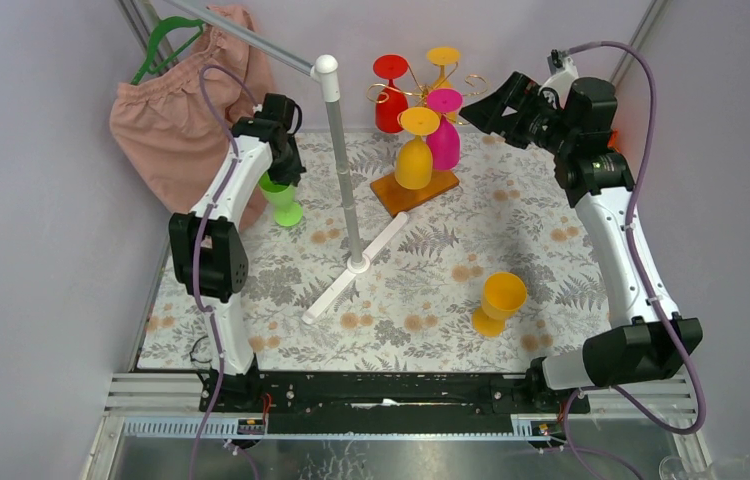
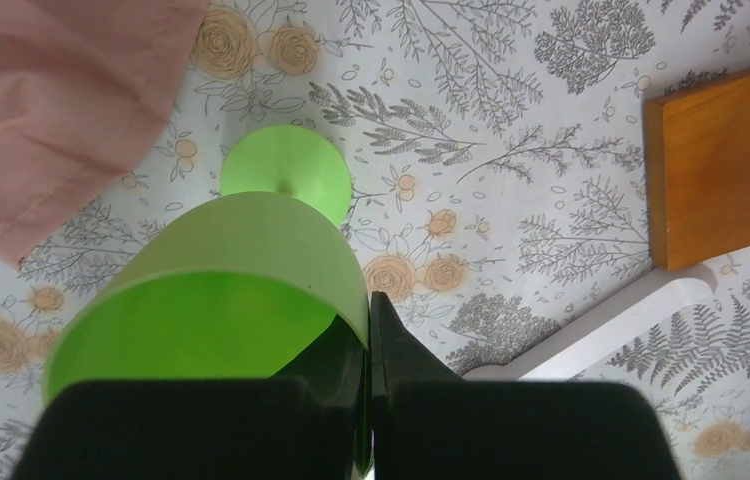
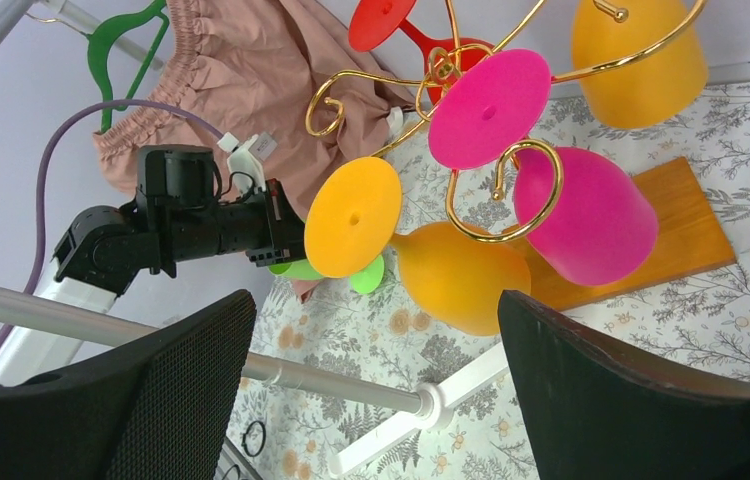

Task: Take the wine glass off the wine glass rack
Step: Place the wine glass at the center of the board.

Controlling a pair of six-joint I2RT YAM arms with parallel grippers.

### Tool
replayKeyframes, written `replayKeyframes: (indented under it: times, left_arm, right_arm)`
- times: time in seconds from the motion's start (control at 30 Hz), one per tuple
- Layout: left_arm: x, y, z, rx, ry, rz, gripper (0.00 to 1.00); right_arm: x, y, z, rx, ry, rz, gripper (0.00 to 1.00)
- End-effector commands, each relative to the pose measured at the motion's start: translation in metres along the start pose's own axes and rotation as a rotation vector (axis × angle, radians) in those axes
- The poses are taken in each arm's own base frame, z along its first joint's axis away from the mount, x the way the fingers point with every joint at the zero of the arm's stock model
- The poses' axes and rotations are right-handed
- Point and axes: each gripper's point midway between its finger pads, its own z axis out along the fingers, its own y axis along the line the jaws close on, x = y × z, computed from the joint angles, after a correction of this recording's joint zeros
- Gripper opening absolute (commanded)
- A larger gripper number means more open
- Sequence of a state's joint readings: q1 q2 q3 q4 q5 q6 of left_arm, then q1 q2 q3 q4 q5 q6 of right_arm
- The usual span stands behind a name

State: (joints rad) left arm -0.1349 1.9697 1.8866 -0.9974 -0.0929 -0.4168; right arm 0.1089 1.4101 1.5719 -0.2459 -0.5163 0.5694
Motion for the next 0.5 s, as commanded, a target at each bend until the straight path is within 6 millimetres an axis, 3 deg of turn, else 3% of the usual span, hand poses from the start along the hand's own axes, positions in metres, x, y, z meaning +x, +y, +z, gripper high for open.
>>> replayKeyframes:
  times: [0.0,0.13,0.3,0.4,0.47]
  left_arm:
    - [-0.01,-0.003,0.023,0.018,-0.025,-0.034,0.0]
    - [-0.006,0.001,0.036,0.015,-0.001,-0.04,0.0]
    - [-0.002,0.006,0.048,0.005,0.017,-0.049,0.01]
    - [0.002,0.007,0.053,0.015,0.028,-0.05,0.11]
    - [0.006,0.006,0.056,0.019,0.04,-0.05,0.23]
  right_arm:
    - [-0.01,0.011,0.0,-0.065,-0.044,-0.044,1.0]
    - [-0.004,0.011,0.004,-0.101,-0.034,0.002,0.98]
    - [-0.002,0.015,0.002,-0.117,-0.032,0.02,0.9]
    - [-0.005,0.01,0.003,-0.095,-0.041,0.025,0.87]
    - [-0.005,0.006,0.004,-0.083,-0.04,0.037,0.85]
